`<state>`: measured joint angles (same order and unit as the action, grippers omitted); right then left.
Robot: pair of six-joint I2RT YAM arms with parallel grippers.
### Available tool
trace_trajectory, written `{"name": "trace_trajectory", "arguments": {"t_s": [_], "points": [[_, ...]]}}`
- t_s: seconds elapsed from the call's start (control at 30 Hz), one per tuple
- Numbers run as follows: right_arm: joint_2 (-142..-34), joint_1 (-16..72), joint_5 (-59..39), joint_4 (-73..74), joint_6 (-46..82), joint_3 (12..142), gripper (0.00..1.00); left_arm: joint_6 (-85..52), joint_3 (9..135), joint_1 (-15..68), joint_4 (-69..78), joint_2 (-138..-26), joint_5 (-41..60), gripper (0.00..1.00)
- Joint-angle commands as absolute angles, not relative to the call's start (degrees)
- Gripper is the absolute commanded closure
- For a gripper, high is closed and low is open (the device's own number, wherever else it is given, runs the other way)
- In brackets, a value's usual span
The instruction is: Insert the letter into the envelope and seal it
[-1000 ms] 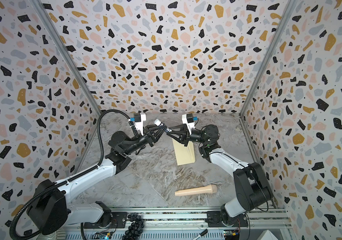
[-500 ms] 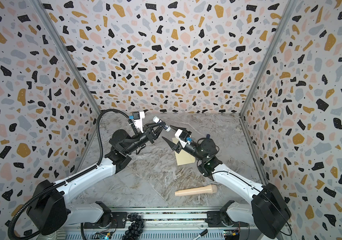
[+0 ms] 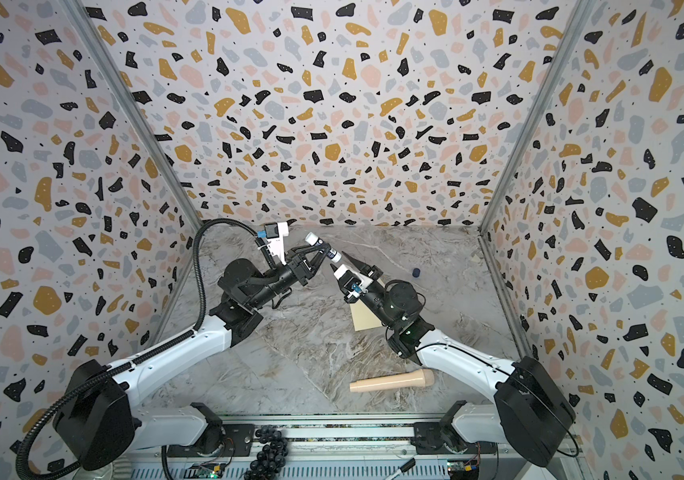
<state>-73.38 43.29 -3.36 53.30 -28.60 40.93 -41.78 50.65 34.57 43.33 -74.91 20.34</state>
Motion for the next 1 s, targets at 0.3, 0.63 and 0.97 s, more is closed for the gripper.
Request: {"name": "trace_trajectory", "arguments": {"t_s": [0.3, 0.63, 0.97], "points": [[-74.0, 44.2, -1.6, 56.3, -29.3, 44.2, 0.59, -42.6, 53.1, 34.7, 47.2, -74.5, 20.8, 1.00], [-74.5, 44.3, -1.8, 56.4, -28.9, 44.8, 0.74, -42.8, 53.1, 34.8, 47.1, -74.7, 21.6, 1.00], [-72.6, 40.1, -15.2, 48.7, -18.8, 46.9, 0.98, -40.9, 53.3, 34.8, 45.8, -75.5, 23.4, 1.00]]}}
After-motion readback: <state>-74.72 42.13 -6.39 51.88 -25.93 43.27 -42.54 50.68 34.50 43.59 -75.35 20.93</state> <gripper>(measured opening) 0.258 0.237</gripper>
